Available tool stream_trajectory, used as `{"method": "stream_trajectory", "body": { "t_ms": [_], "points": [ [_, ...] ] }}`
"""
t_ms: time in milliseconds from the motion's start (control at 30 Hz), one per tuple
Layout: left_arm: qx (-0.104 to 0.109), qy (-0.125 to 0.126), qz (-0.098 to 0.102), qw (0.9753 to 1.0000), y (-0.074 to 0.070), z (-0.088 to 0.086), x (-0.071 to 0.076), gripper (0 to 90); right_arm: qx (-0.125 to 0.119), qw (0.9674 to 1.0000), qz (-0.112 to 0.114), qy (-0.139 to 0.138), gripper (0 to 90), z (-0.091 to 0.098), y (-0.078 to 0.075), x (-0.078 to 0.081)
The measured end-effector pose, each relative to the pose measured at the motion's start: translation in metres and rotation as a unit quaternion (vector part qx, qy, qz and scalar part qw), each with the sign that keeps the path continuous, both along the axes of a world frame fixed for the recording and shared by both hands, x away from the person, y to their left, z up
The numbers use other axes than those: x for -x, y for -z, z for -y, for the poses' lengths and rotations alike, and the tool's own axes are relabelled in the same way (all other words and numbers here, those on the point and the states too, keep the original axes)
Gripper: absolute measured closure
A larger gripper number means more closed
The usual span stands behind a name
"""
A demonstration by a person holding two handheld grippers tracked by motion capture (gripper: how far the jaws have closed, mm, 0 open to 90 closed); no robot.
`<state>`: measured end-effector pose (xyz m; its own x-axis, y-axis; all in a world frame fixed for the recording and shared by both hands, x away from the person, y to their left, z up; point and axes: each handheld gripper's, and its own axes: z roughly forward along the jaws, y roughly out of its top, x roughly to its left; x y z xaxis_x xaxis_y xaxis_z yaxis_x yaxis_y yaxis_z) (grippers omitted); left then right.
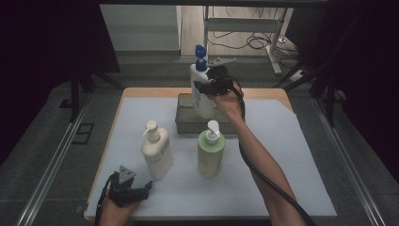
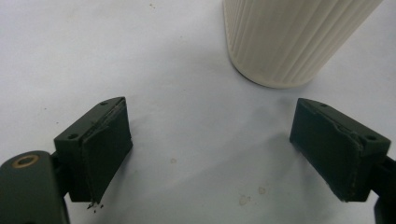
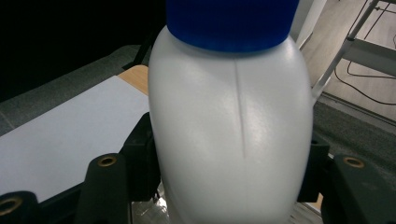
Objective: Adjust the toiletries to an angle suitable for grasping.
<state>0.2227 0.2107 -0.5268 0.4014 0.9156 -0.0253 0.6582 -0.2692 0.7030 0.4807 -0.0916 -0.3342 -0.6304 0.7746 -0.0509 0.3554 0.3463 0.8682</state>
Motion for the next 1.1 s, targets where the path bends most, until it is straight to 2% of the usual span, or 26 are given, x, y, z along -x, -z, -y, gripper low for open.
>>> {"method": "stream_trajectory", "body": {
  "t_ms": [267,1100],
  "points": [
    [0.0,0.0,0.0,1.0,0.0,0.0,0.0,12.1,0.004,1.0,-0.008,0.002,40.2,0.001,0.012,-0.003],
    [0.0,0.0,0.0,1.0,0.0,0.0,0.0,12.1,0.01,0.9994,-0.031,-0.01,40.0,0.007,0.04,0.011]
  ]
}}
